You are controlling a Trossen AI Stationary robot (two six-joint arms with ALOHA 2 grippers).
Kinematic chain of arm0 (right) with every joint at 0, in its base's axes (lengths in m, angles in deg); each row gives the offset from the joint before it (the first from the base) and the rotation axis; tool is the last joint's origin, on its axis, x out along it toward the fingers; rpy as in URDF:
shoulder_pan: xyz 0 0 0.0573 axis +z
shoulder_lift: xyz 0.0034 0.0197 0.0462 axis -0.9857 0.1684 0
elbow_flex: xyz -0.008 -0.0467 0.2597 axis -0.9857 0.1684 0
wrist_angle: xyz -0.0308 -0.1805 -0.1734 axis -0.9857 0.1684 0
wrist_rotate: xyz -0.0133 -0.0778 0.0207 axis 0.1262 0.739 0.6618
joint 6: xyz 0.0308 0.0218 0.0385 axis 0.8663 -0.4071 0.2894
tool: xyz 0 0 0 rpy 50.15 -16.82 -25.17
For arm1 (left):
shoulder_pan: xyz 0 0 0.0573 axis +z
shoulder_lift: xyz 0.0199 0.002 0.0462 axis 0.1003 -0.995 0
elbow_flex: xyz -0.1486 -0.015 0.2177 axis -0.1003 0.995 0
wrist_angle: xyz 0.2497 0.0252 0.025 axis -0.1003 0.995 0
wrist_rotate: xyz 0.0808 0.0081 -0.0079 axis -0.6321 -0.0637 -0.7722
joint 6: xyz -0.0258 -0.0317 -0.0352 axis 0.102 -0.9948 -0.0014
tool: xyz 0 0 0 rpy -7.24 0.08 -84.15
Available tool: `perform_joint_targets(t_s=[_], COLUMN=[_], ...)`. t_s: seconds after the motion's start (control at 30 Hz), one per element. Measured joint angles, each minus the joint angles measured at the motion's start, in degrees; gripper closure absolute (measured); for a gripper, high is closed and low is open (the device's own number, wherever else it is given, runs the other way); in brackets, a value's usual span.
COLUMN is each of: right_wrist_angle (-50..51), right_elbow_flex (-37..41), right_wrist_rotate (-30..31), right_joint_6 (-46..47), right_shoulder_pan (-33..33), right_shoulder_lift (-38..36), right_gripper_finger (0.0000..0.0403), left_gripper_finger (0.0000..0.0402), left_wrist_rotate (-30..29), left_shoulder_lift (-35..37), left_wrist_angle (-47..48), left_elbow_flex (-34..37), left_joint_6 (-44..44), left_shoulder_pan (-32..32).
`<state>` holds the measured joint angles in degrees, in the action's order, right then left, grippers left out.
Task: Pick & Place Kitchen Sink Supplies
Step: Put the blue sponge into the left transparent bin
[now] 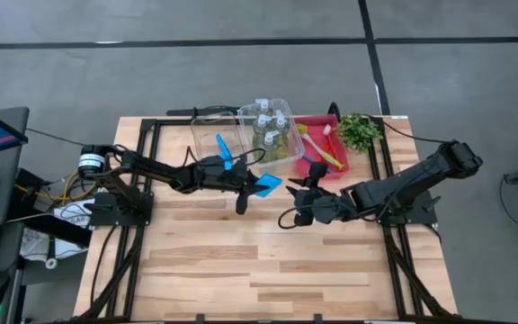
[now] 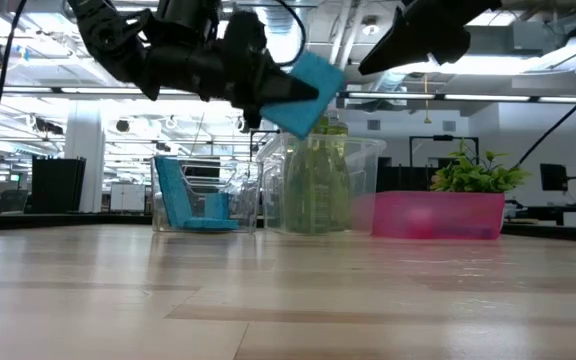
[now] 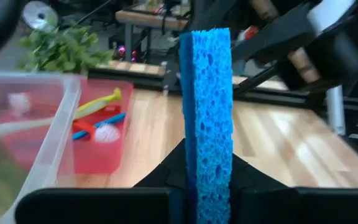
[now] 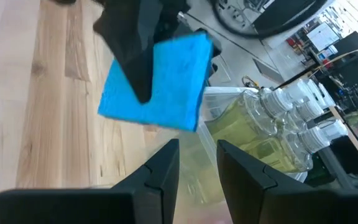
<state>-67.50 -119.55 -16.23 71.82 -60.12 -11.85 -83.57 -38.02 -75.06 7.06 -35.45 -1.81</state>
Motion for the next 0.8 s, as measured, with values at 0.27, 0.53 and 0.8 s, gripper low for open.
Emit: perform_joint_targets(t_s=[0.27,0.53,0.8], right_wrist_angle=[0.0,0.0,0.0], right_elbow_flex=[0.0,0.0,0.0], right_wrist_rotate=[0.0,0.0,0.0], right_joint_6=[-0.2,-0.2,-0.2], right_shoulder_pan=[0.0,0.0,0.0], right_shoulder_lift=[0.0,0.0,0.0], right_gripper_finger=[0.0302,0.0302,0.0302], left_gripper_finger=[0.0363,0.0363,0.0363], left_wrist_rotate=[3.6,3.6,0.1], left_shoulder_lift=[7.5,16.3,23.4], left_wrist_angle=[9.6,25.3,29.1], left_elbow_flex=[0.0,0.1,3.6], left_joint_6=[0.0,4.2,4.7], left_shoulder_pan=[0.0,0.0,0.0])
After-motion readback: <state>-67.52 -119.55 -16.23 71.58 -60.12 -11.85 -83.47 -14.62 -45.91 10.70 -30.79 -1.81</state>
